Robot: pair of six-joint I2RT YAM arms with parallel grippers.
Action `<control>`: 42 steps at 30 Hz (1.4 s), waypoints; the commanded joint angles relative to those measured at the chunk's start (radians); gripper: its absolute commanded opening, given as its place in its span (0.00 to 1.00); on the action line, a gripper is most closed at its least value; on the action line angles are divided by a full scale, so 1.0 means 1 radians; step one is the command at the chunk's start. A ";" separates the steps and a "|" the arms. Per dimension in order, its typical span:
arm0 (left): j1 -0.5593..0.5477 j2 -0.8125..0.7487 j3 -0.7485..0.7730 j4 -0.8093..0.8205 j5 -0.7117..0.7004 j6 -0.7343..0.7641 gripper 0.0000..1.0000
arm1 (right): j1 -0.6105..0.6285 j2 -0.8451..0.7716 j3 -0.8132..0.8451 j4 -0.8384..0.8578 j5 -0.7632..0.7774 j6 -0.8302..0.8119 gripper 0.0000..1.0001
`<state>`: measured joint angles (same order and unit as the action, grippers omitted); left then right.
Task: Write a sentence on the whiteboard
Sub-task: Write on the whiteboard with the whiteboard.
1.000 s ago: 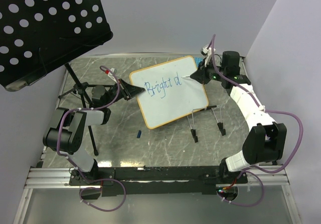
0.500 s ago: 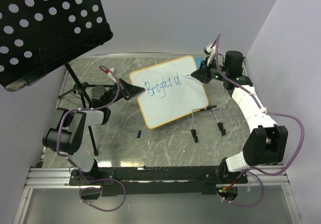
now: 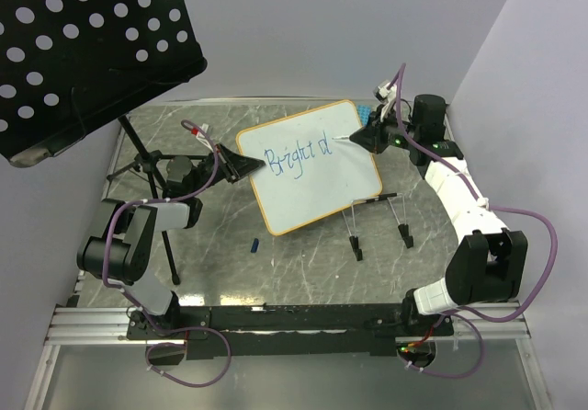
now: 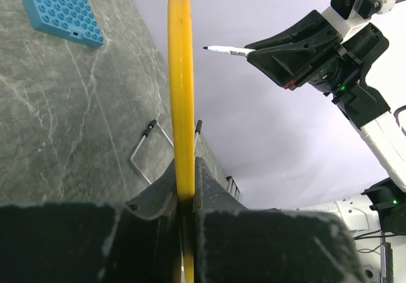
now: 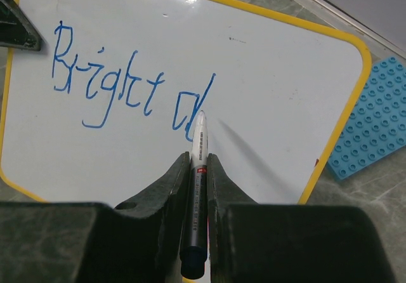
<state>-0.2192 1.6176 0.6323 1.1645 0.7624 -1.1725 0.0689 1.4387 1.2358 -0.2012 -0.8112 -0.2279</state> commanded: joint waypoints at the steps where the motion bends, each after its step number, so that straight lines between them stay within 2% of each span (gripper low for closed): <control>1: 0.004 -0.055 0.017 0.307 -0.018 -0.053 0.01 | -0.009 -0.046 -0.004 0.055 -0.029 0.009 0.00; 42: 0.004 -0.082 0.006 0.297 -0.032 -0.044 0.01 | -0.011 -0.054 -0.016 0.060 -0.057 0.012 0.00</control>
<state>-0.2188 1.5944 0.6151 1.1664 0.7586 -1.1721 0.0681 1.4364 1.2224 -0.1837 -0.8383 -0.2207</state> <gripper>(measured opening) 0.091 0.186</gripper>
